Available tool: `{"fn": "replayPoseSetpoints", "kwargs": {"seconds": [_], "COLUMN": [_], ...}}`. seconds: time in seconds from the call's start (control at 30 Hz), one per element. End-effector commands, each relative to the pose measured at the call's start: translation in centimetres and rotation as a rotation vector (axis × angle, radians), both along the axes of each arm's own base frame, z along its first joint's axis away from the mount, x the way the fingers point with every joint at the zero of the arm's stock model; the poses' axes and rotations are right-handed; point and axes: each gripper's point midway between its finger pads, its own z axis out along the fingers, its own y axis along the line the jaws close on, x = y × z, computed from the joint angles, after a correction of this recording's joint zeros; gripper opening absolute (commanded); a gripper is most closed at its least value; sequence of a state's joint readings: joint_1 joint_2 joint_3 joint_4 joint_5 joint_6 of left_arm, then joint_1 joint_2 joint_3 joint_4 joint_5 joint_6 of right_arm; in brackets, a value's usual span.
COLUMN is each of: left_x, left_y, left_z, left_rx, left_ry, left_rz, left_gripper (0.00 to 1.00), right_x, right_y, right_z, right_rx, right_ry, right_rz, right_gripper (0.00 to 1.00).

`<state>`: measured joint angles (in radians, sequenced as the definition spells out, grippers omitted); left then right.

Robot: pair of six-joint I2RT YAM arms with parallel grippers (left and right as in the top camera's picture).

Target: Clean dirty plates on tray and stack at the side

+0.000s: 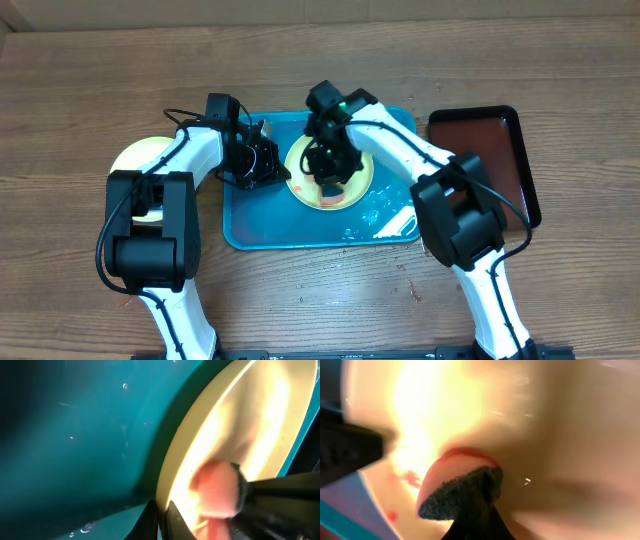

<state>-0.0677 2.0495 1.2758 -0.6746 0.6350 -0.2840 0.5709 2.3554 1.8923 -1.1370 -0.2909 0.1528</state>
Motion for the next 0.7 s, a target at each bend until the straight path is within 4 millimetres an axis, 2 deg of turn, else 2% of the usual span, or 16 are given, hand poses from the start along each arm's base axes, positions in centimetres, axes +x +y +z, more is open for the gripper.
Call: {"fn": "replayPoseSetpoints", "kwargs": {"seconds": [0.0,0.03,0.13,0.27,0.33,0.43,0.57,0.67], "left_x": [0.2,0.2,0.2,0.1,0.1,0.1,0.1,0.1], "left_y": [0.7,0.7,0.7,0.7,0.7,0.7,0.7,0.7], "left_z": [-0.3,-0.3,-0.3,-0.3,-0.3,-0.3,-0.3,-0.3], "left_rx": [0.041,0.041,0.041,0.041,0.041,0.041,0.041,0.041], "left_ry": [-0.016,-0.015,-0.015,-0.014,-0.012,-0.012,-0.012,-0.012], "left_rz": [-0.006,-0.006,-0.006,-0.007,-0.007,-0.006,-0.006,-0.007], "left_gripper": [0.04,0.04,0.04,0.04,0.04,0.04,0.04,0.04], "right_x": [2.3,3.1,5.2,8.0,8.6,8.4,7.0,5.1], "right_y": [-6.5,-7.7,-9.4,-9.2,-7.8,-4.0,-0.7,1.4], "right_z": [-2.5,-2.3,-1.5,-0.3,0.0,0.3,0.2,-0.1], "right_rx": [-0.237,-0.274,-0.3,-0.255,-0.177,0.014,0.119,0.141], "right_ry": [-0.045,-0.066,-0.115,-0.195,-0.214,-0.199,-0.179,-0.15], "right_rz": [-0.096,-0.131,-0.179,-0.214,-0.182,-0.098,-0.039,0.011], "right_gripper": [0.04,0.04,0.04,0.04,0.04,0.04,0.04,0.04]}}
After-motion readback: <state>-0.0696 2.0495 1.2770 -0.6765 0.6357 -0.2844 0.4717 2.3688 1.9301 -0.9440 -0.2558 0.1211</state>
